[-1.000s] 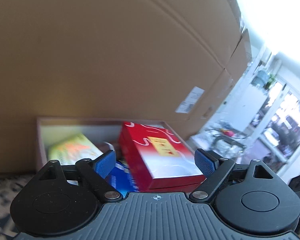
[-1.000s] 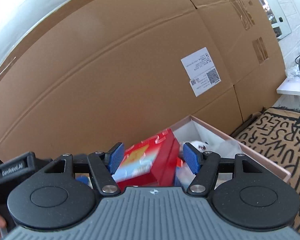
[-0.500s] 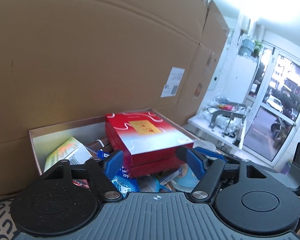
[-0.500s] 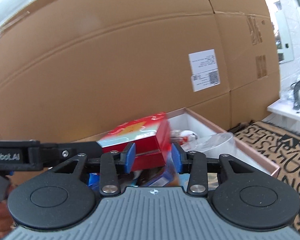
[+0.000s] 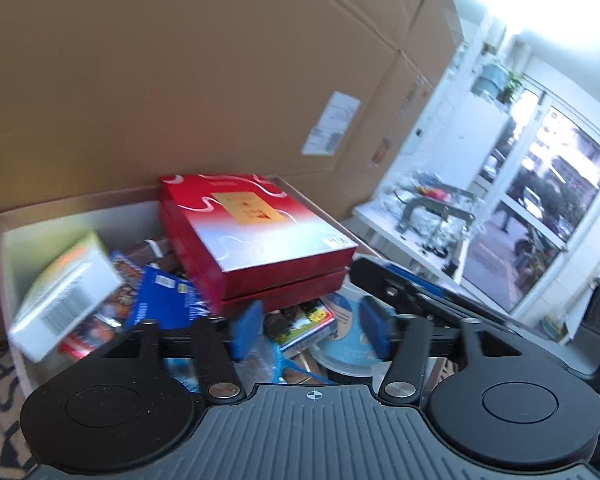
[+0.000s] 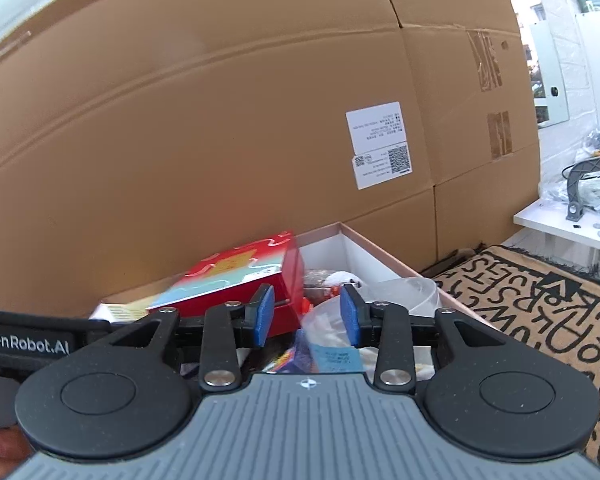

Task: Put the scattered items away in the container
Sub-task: 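Move the left tool back to the grey plastic clip on the mat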

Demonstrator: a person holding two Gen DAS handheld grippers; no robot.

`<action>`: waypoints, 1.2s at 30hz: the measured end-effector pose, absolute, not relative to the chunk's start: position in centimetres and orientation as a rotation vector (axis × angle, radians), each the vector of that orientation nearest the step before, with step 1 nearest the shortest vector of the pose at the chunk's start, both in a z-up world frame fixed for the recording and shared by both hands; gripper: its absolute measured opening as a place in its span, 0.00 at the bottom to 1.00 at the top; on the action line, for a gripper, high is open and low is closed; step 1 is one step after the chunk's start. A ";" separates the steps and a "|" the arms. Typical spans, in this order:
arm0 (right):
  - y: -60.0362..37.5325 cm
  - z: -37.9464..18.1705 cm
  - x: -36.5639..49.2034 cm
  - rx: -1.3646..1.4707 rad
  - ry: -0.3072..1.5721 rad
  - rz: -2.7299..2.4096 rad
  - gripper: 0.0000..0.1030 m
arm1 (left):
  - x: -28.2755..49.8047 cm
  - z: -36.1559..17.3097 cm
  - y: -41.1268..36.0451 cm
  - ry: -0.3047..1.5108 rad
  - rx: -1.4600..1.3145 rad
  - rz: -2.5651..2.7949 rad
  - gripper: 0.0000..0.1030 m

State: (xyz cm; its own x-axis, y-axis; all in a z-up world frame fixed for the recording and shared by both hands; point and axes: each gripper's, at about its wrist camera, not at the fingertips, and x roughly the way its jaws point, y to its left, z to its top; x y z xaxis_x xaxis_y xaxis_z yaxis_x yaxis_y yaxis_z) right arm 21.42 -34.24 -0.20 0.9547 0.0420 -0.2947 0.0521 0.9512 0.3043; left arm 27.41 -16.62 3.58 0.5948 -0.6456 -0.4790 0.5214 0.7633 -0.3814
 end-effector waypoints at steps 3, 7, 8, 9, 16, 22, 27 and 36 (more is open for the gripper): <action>-34.1 0.2 19.7 0.345 0.263 0.007 0.86 | 25.6 4.5 -14.6 0.557 -0.261 -0.602 1.00; -33.8 0.4 17.0 0.366 0.226 0.031 0.99 | 23.0 5.4 -12.0 0.492 -0.310 -0.581 1.00; -33.6 0.4 16.3 0.371 0.218 0.038 0.99 | 22.3 5.4 -11.3 0.487 -0.322 -0.578 1.00; -33.4 0.3 15.6 0.375 0.212 0.044 0.99 | 21.5 5.4 -10.6 0.481 -0.334 -0.574 1.00; -30.1 -0.1 11.7 0.379 0.168 0.083 0.99 | 14.9 3.3 -5.4 0.396 -0.305 -0.430 1.00; -25.7 0.1 10.3 0.400 0.175 0.226 0.99 | 10.8 1.6 0.2 0.376 -0.304 -0.291 1.00; -20.9 0.6 9.8 0.298 0.217 0.364 0.99 | 9.7 0.1 5.5 0.396 -0.363 -0.176 1.00; -12.3 -0.6 11.8 0.156 0.368 0.511 0.99 | 10.4 -2.2 15.5 0.414 -0.492 0.054 1.00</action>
